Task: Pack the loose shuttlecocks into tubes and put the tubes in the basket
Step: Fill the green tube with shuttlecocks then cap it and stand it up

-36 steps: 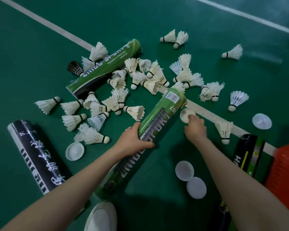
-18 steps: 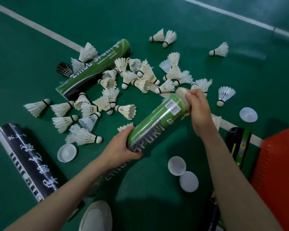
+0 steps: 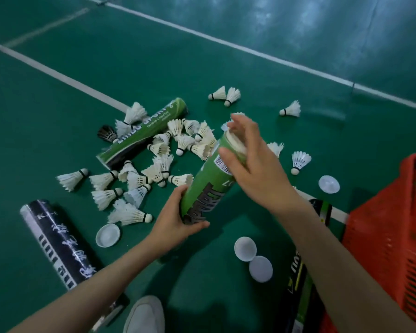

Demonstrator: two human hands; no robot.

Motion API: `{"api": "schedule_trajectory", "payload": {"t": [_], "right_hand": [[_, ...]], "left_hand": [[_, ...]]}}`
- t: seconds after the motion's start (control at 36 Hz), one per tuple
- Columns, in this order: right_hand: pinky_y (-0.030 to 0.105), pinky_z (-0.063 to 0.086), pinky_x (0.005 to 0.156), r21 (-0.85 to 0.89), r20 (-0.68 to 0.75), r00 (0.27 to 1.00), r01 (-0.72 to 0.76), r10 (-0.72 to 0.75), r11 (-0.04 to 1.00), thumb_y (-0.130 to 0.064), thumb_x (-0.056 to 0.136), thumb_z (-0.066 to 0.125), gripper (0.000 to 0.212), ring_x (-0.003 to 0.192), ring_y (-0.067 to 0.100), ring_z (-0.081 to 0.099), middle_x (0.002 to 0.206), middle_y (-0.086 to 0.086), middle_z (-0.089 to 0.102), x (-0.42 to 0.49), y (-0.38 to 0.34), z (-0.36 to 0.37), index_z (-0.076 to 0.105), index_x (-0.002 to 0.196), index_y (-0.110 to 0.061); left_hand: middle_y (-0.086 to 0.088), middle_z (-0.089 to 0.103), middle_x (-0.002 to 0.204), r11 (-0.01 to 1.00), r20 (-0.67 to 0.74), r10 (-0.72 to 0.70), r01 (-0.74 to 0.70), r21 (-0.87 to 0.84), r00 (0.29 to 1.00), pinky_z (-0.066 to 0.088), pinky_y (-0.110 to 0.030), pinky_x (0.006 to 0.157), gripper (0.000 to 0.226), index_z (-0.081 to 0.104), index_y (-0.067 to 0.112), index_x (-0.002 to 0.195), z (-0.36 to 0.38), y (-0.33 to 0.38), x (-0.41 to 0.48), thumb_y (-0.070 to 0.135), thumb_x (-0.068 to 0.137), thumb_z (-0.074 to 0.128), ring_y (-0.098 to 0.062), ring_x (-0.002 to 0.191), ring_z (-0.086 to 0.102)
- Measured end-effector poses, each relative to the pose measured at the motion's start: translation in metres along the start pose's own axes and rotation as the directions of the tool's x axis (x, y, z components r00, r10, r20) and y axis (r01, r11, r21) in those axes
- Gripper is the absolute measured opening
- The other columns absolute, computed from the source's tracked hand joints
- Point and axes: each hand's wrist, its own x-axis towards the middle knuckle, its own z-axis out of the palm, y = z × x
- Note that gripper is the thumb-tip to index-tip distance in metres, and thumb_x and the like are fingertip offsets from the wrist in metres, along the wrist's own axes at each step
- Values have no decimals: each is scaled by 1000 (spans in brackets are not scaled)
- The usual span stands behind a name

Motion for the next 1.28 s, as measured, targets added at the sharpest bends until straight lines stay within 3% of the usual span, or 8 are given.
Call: {"api": "schedule_trajectory", "payload": {"t": [0.14, 0.39, 0.53, 0.67, 0.72, 0.81, 1.03, 1.28], "right_hand": [[31, 18, 117, -275, 73, 991, 132, -116, 952, -42, 98, 44, 59, 139, 15, 27, 151, 2, 34, -4, -30, -1, 29, 149, -16], [19, -10, 115, -262, 207, 971, 173, -119, 950, -58, 91, 44, 82, 146, 6, 1, 160, -2, 15, -28, -66, 4, 8, 153, -19], [37, 4, 121, -223, 303, 945, 195, -122, 955, -58, 87, 46, 90, 148, 13, 5, 161, 0, 10, -34, -81, 16, -3, 152, -22], [26, 25, 114, 388, 293, 955, -158, 42, 908, -30, 103, 35, 41, 135, -7, 30, 142, -21, 44, -32, -102, 18, 24, 141, -36], [23, 36, 104, 440, 169, 976, -200, 138, 875, -26, 104, 34, 30, 123, -3, 47, 128, -17, 59, -29, -108, 25, 37, 130, -41], [18, 45, 78, 392, 104, 950, -310, 293, 866, -24, 102, 40, 32, 104, 9, 57, 118, -11, 59, -18, -115, 36, 41, 133, -32], [30, 43, 70, 292, 213, 850, -527, 482, 798, -43, 100, 38, 33, 92, 19, 56, 108, 5, 61, -4, -120, 44, 57, 113, -19], [50, 36, 102, -143, 208, 905, -346, 370, 927, -51, 101, 16, 44, 123, 26, 45, 136, 3, 46, -26, -115, 43, 39, 135, -33]], "left_hand": [[8, 57, 120, 996, 51, -48, 52, -79, 998, 50, -36, 93, 75, 34, 42, 117, 0, 18, -3, 27, 65, 87, -4, 108, 58], [3, 63, 124, 780, 73, -12, 55, -623, 997, 47, -23, 90, 57, 53, 16, 127, -50, 106, -17, 46, 79, 53, -13, 116, 56], [-15, 63, 115, 795, 93, -147, 174, -581, 985, 43, -45, 96, 44, 59, 7, 116, -57, 123, -22, 38, 86, 50, -34, 110, 56], [-8, 65, 107, 694, 29, -139, 118, -710, 990, 48, -35, 83, 38, 59, 18, 118, -60, 109, -35, 29, 82, 50, -20, 96, 60], [-4, 67, 101, 682, -9, -135, 86, -726, 991, 47, -33, 82, 38, 59, 20, 115, -60, 106, -41, 29, 78, 51, -16, 92, 62], [-3, 66, 98, 685, -35, -134, 67, -726, 990, 49, -29, 77, 35, 58, 22, 110, -60, 101, -45, 27, 78, 48, -13, 87, 63], [-2, 65, 104, 727, -61, -101, 32, -686, 993, 50, -26, 80, 36, 53, 18, 116, -66, 100, -48, 25, 81, 46, -12, 93, 62], [-17, 51, 115, 780, -72, -29, -22, -625, 997, 42, -34, 86, 41, 47, 26, 117, -54, 102, -68, 34, 78, 45, -17, 97, 51]]}}
